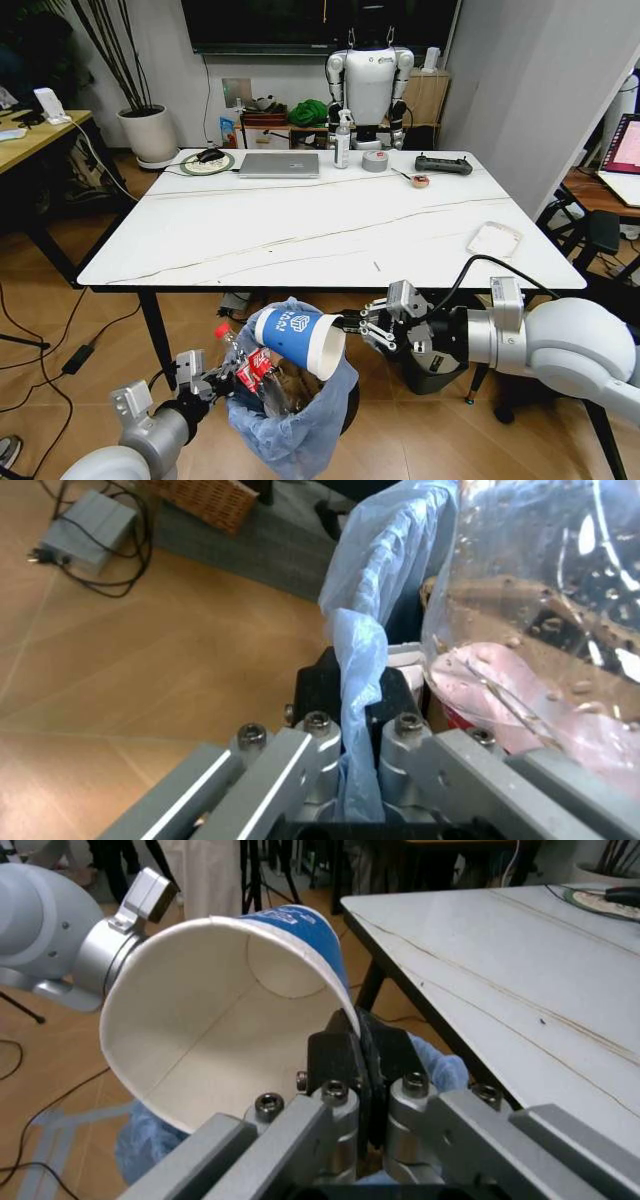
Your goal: Pick up the trash bin and place the trash from the table into it.
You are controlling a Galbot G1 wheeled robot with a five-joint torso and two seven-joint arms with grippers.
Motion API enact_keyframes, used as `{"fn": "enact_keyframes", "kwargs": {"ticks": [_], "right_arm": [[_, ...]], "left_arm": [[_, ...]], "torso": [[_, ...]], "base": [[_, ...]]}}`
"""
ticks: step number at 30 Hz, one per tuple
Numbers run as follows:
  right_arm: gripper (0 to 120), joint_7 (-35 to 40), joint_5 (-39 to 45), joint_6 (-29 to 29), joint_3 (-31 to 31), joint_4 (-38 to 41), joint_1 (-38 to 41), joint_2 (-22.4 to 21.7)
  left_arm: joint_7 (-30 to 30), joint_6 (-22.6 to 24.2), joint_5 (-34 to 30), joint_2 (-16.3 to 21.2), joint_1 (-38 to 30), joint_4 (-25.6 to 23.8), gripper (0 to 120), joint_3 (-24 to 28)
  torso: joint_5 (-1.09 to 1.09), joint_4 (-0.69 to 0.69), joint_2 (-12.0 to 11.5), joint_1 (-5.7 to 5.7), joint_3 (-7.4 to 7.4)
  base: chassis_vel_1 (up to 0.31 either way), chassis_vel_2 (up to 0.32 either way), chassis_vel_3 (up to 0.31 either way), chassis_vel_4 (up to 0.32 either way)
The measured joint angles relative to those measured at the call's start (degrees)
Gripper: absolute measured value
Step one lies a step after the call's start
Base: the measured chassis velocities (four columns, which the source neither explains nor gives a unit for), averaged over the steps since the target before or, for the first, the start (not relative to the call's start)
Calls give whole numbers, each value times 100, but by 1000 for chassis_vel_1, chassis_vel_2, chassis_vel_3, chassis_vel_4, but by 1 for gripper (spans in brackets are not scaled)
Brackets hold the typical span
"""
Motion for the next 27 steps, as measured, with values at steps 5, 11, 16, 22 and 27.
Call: {"fn": "enact_keyframes", "kwargs": {"ticks": [5,11,16,22,27], "right_arm": [[0,-56,-111,92,-116,-129,7,98],[0,-111,-222,117,-224,-298,16,150],[0,-163,-243,192,-353,-458,51,235],[0,-150,-260,301,-580,-541,97,521],[0,-87,-321,333,-866,-668,312,792]], "left_arm": [[0,-5,-107,131,-223,91,0,203],[-27,-6,-314,344,-654,217,0,477],[-83,-6,-539,481,-1046,353,0,706],[-103,-5,-572,476,-1114,396,0,766],[-104,1,-564,447,-1048,382,0,755]], "torso": [[0,0,0,0,0],[0,0,0,0,0],[0,-1,0,1,0],[1,-1,0,1,0],[0,0,0,1,0]], "base": [[0,0,0,0],[0,0,0,0],[0,0,0,0],[0,0,0,0],[0,0,0,0]]}}
